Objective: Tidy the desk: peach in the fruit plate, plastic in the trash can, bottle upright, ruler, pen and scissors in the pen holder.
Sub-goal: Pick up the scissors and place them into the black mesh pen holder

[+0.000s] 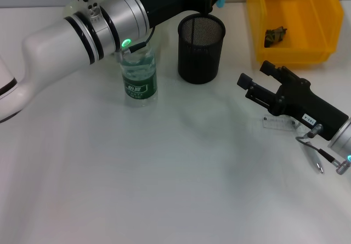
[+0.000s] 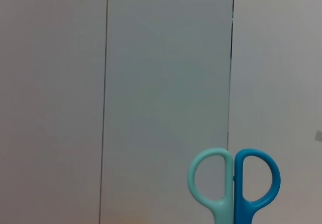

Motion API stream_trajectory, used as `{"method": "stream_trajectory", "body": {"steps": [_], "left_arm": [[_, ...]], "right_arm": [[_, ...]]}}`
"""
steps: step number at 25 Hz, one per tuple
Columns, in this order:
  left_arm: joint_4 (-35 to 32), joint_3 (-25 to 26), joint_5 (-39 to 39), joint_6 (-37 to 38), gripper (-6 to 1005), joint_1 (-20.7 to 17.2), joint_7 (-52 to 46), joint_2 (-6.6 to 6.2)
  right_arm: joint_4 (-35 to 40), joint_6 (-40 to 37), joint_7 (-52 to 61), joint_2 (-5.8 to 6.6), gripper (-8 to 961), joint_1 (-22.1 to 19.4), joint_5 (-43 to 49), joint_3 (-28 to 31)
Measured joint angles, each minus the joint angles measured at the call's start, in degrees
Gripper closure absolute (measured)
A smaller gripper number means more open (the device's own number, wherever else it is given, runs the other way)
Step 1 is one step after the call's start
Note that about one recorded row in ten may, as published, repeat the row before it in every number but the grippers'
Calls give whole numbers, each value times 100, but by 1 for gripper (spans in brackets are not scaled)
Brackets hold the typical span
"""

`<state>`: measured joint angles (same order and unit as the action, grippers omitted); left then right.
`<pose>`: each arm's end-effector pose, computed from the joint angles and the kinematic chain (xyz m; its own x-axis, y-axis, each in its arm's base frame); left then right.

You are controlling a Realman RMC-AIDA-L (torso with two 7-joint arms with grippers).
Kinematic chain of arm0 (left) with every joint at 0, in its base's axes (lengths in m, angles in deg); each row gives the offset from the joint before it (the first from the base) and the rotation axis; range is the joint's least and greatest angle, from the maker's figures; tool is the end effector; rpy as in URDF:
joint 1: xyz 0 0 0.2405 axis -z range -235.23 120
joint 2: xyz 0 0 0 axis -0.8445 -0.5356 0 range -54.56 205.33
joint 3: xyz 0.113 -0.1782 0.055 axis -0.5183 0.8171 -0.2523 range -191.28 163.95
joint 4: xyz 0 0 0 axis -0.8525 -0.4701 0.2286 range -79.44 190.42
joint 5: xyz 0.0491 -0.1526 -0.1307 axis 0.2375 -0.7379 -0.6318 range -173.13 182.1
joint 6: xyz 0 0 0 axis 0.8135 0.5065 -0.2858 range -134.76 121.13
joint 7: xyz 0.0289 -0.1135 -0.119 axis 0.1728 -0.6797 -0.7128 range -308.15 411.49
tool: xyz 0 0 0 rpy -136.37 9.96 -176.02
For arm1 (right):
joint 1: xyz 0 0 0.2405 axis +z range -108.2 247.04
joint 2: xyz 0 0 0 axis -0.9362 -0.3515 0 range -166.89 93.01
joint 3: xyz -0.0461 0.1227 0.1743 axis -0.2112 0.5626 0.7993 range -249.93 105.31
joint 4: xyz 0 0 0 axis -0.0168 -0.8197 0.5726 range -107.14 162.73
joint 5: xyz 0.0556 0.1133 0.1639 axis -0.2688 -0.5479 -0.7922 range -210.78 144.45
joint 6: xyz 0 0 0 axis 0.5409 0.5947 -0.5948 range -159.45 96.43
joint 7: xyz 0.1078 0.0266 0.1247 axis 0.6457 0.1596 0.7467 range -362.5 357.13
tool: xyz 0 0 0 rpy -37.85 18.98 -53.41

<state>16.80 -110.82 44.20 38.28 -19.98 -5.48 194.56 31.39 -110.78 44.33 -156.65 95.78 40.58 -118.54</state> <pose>-0.0844 0.3964 -0.0569 0.7108 0.0272 0.7029 0.4255 -0.8123 -0.3988 0.2526 0.2957 -0.0461 0.5136 -0.2410 -0.8235 -0.7211 -0.6413 -0.2621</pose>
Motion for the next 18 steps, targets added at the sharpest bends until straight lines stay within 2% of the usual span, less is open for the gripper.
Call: {"method": "stream_trajectory", "body": {"steps": [18], "left_arm": [[132,-91,-120,-179,693,-8,141,0]], "right_arm": [[1,78,0,0,129,77,0,9]]}}
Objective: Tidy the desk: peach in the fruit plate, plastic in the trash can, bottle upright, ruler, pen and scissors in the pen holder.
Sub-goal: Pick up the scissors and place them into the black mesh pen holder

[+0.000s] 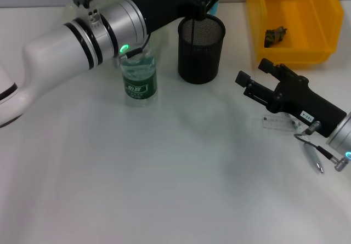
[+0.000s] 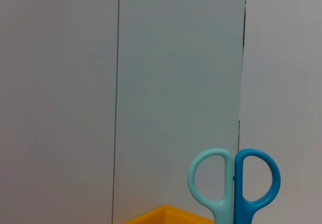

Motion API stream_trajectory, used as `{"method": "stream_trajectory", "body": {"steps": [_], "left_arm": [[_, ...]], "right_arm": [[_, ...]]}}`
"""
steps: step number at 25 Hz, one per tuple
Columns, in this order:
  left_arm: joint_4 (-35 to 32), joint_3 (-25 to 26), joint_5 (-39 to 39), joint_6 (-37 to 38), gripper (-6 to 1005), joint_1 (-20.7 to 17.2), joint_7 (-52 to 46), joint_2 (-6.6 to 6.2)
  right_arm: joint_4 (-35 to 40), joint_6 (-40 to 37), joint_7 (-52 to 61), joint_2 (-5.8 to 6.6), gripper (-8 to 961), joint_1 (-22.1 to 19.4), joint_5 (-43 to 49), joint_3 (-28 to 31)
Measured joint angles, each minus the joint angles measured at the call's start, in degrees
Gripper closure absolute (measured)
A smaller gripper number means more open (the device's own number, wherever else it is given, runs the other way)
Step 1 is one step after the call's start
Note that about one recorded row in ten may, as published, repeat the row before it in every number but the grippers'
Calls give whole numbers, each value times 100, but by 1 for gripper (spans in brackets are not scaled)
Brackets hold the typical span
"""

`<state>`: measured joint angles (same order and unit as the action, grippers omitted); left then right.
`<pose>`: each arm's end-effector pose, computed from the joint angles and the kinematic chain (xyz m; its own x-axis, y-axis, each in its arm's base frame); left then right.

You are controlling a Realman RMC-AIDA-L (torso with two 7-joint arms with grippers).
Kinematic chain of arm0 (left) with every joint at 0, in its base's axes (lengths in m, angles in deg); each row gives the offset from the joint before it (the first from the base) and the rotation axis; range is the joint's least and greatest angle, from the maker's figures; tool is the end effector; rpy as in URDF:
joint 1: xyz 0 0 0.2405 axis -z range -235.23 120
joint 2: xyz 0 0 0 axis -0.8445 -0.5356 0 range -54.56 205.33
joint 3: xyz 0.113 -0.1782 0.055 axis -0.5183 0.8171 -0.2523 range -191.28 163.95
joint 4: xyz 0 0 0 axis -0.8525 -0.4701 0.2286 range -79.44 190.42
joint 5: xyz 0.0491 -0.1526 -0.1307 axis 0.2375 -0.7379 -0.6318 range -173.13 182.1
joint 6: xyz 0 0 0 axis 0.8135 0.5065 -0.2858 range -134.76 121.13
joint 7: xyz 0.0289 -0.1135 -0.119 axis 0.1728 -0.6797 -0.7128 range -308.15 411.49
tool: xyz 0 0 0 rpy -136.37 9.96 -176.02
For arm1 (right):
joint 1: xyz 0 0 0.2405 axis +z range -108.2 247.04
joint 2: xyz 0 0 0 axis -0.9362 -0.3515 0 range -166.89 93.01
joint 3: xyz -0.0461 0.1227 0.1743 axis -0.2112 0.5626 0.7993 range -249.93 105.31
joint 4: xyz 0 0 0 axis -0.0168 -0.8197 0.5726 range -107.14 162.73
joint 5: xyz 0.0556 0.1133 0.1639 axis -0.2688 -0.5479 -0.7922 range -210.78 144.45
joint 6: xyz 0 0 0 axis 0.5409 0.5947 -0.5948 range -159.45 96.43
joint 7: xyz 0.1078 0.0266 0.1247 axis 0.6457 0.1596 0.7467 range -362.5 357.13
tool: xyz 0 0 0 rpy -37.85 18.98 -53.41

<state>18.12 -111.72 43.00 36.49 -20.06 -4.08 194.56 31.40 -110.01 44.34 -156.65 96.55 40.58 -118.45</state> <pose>-0.0949 0.3982 -0.0612 0.7293 0.0449 0.6827 0.4410 -0.7938 -0.4189 0.2507 0.3000 -0.0466 0.5204 -0.2401 -0.8195 -0.7177 -0.6429 -0.2674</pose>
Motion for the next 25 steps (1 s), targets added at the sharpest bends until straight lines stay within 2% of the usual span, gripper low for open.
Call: {"method": "stream_trajectory", "body": {"steps": [25], "left_arm": [[153,-254,-178,5,682,-56,195,0]], "right_arm": [[0,179,21,-9,130,144,-10,0]]}}
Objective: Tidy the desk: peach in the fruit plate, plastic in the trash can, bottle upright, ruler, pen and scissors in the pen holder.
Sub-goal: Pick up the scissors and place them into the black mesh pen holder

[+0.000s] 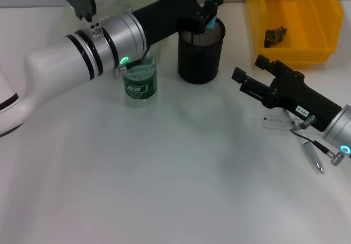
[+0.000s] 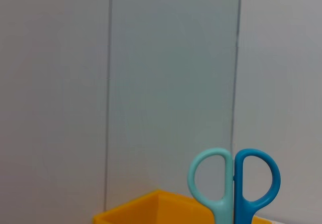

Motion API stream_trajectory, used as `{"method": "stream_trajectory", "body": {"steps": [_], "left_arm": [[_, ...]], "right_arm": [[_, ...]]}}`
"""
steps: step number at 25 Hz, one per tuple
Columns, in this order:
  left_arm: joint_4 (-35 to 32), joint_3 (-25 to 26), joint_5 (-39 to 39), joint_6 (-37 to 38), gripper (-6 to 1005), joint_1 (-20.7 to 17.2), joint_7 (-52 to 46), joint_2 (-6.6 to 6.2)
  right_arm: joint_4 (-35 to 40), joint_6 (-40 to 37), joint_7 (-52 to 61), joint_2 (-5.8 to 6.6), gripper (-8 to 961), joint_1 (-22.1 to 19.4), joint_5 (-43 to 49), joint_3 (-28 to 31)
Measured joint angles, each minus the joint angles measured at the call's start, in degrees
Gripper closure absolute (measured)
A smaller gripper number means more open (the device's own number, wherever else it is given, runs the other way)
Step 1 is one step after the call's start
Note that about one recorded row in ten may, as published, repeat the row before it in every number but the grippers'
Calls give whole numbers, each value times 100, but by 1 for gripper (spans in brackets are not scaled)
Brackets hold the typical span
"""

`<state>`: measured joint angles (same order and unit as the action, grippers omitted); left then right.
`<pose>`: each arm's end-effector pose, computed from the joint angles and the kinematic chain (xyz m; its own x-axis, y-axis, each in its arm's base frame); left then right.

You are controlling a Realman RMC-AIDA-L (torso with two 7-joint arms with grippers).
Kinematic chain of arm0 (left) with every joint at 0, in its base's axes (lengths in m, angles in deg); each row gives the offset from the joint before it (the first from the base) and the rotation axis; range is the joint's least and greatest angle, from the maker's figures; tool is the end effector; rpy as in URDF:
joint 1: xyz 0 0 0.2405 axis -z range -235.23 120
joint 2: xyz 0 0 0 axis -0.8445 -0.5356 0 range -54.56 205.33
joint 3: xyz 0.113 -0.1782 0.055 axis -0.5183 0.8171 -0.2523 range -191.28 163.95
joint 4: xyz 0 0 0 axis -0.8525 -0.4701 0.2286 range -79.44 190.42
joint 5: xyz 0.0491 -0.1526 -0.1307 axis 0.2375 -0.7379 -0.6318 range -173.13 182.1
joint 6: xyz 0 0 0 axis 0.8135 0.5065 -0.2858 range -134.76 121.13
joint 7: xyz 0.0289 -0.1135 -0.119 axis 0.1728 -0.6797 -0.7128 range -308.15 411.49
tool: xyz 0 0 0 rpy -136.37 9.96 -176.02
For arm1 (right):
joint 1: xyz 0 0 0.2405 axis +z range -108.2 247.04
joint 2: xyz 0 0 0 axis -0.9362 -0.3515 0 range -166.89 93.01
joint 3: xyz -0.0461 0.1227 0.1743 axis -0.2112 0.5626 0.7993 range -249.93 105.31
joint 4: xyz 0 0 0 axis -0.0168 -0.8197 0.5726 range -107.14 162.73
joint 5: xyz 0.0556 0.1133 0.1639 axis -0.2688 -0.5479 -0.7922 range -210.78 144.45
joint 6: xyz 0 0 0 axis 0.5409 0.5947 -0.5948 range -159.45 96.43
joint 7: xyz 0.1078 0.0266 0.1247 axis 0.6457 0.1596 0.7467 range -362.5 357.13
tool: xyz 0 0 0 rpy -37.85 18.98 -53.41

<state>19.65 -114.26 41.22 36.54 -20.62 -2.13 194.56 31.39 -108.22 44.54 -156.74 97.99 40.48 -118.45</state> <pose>-0.1047 0.3913 -0.0709 0.7478 0.0591 0.6613 0.4329 -0.7986 -0.4182 0.2473 0.3078 -0.0489 0.5317 -0.2446 -0.8109 -0.7151 -0.6427 -0.2750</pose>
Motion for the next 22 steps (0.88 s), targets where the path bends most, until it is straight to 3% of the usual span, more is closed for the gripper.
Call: {"method": "stream_trajectory", "body": {"steps": [22], "left_arm": [[-77,-213,-138,-262,672,46,246,0]], "right_arm": [[0,-1,-11,0,129,6,0,44]]}}
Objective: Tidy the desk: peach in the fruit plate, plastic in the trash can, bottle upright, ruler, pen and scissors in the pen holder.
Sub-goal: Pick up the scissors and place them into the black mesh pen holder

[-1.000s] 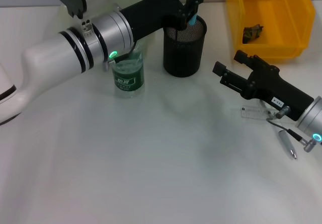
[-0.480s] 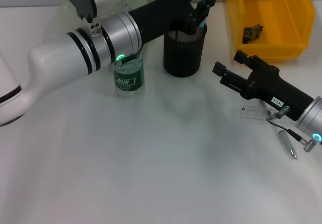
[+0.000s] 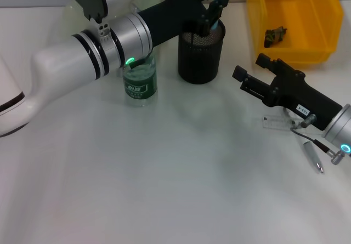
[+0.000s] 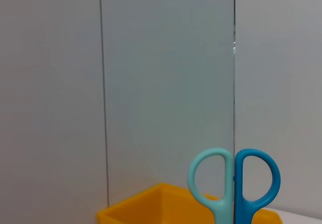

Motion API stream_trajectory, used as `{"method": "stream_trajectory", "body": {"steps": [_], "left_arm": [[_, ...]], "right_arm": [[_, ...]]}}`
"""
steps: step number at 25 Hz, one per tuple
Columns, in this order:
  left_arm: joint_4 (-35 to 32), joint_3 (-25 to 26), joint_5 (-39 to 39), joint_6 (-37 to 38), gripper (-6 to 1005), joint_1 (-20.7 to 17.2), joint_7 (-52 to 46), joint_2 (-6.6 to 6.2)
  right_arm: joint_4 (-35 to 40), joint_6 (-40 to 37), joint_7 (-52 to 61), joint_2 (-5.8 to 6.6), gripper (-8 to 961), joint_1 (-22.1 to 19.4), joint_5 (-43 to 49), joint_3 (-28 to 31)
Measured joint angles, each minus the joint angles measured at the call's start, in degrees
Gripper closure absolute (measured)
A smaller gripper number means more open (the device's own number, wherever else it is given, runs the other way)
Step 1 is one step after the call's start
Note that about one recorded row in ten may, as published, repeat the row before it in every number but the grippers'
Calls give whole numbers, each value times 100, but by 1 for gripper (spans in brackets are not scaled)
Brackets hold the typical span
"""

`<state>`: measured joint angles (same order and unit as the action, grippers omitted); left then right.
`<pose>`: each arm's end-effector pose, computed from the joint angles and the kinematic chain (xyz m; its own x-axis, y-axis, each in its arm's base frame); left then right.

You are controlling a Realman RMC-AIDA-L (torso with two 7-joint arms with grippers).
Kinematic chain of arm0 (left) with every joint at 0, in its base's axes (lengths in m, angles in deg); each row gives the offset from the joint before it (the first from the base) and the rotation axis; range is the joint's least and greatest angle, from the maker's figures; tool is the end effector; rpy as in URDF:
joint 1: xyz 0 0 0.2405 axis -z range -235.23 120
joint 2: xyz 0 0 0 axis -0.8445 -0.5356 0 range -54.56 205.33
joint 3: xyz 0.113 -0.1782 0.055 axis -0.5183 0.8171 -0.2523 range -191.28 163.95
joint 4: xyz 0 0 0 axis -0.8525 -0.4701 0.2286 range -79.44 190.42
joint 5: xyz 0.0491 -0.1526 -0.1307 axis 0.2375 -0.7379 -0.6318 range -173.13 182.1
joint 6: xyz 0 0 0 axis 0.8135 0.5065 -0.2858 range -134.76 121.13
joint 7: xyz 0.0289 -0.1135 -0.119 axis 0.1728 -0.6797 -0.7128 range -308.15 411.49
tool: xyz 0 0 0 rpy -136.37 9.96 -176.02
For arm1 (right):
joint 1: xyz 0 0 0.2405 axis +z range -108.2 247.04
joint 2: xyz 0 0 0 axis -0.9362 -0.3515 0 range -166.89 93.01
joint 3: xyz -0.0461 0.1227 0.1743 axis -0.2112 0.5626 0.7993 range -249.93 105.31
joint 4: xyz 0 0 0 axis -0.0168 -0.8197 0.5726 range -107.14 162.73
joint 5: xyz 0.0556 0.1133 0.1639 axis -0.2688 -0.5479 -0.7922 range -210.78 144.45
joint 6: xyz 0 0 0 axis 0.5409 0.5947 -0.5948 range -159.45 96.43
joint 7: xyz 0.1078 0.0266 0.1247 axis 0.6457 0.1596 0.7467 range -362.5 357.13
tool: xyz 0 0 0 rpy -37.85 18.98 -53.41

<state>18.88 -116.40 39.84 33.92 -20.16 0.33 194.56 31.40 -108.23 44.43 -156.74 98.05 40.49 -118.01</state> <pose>-0.1013 0.3920 -0.0761 0.7762 0.0338 0.6295 0.4006 -0.7975 -0.4511 0.2472 0.3088 -0.0478 0.5299 -0.2400 -0.8134 -0.7165 -0.6398 -0.2780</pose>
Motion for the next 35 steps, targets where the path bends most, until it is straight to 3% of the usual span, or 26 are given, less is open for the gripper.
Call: {"method": "stream_trajectory", "body": {"steps": [16,35], "left_arm": [[-43,-1,4,-275,665,8,-4,0],[-51,10,67,-277,499,9,-52,0]], "right_arm": [[0,-1,-4,0,130,6,0,0],[0,-1,-10,0,129,21,0,0]]}}
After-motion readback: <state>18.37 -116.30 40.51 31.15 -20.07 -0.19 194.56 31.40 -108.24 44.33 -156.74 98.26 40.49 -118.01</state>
